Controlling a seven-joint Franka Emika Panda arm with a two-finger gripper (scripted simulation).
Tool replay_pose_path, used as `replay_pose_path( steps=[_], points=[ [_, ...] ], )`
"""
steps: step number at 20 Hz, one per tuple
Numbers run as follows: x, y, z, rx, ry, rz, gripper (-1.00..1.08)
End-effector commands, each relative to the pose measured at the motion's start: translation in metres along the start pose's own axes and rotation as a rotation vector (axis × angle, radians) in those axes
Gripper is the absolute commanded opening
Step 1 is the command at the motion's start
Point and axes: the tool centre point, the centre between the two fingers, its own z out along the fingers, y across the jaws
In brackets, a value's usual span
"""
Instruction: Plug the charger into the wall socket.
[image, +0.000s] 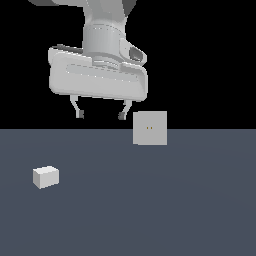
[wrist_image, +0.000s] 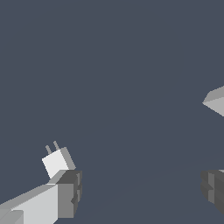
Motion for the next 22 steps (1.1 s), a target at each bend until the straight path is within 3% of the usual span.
replay_pose_path(
  steps=[1, 12, 22],
  points=[
    [-0.001, -0.015, 0.009, 0.014, 0.024, -0.069, 1.00],
    [-0.015, -0.073, 0.043, 0.076, 0.117, -0.341, 1.00],
    [-0.027, -0.103, 0.062, 0.110, 0.165, -0.486, 1.00]
  ],
)
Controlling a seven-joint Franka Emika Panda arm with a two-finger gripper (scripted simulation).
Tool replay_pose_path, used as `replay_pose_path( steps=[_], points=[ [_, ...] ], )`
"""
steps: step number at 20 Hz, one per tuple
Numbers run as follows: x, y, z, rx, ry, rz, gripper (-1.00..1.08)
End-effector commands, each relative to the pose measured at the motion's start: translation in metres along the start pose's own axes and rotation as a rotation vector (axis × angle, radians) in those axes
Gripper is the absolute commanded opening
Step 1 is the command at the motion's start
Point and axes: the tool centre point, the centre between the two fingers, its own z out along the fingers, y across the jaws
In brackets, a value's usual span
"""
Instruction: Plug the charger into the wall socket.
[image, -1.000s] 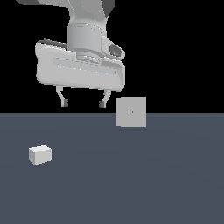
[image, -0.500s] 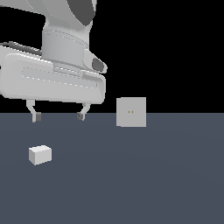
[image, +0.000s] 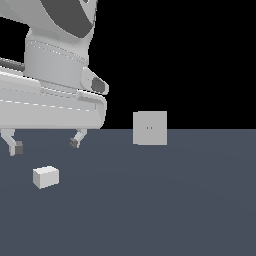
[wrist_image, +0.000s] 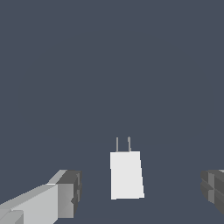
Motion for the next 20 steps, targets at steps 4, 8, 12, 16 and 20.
replay_pose_path(
  steps=[4, 8, 12, 16, 20],
  points=[
    [-0.001, -0.008, 0.005, 0.009, 0.013, -0.039, 1.00],
    [-0.001, -0.008, 0.005, 0.009, 0.011, -0.038, 1.00],
    [-0.001, -0.007, 0.005, 0.008, 0.010, -0.034, 1.00],
    [-0.003, -0.007, 0.009, 0.008, 0.009, -0.034, 1.00],
    [-0.008, -0.007, 0.022, 0.007, 0.008, -0.034, 1.00]
  ],
)
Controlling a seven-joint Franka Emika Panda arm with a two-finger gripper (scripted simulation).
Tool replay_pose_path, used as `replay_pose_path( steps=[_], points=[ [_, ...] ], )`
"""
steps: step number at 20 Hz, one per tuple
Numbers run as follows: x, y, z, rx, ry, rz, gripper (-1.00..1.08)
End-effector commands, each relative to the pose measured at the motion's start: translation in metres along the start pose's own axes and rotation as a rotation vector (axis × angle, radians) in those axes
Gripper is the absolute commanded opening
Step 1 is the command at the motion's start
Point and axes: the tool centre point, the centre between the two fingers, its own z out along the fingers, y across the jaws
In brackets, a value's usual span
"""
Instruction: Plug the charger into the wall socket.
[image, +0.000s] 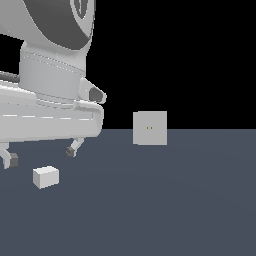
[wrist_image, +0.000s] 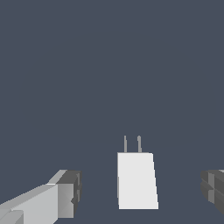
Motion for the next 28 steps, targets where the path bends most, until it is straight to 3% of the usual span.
replay_pose_path(
  steps=[1, 11, 12, 28],
  points=[
    [-0.004, 0.000, 0.010, 0.000, -0.002, 0.000, 1.00],
    [-0.013, 0.000, 0.035, 0.000, -0.002, 0.001, 1.00],
    [-0.013, 0.000, 0.035, 0.000, -0.002, 0.001, -1.00],
    [-0.010, 0.006, 0.033, -0.011, 0.000, 0.035, -1.00]
  ],
)
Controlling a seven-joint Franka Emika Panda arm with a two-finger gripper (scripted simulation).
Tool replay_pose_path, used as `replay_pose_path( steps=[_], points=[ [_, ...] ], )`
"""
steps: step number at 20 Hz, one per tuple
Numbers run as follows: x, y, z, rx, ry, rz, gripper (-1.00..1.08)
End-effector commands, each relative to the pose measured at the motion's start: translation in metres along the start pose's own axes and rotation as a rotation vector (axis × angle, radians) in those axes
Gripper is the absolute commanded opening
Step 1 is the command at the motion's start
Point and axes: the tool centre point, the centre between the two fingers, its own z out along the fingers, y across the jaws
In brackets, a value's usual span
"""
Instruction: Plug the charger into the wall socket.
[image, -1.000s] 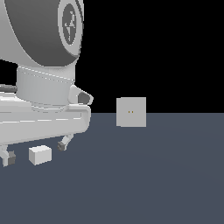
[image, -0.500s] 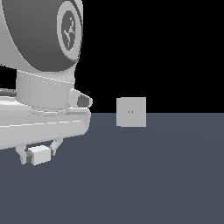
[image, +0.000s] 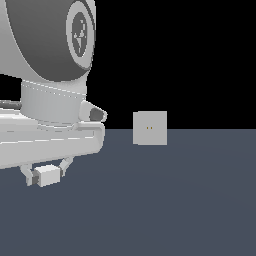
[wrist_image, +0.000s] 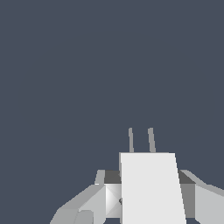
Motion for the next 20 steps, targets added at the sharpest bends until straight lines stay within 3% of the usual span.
replay_pose_path(
  steps=[1, 9, 20],
  points=[
    [0.002, 0.006, -0.002, -0.010, 0.001, 0.026, -1.00],
    [0.007, 0.043, -0.017, -0.070, 0.005, 0.203, -1.00],
    [-0.006, 0.118, -0.056, -0.199, 0.011, 0.577, -1.00]
  ],
)
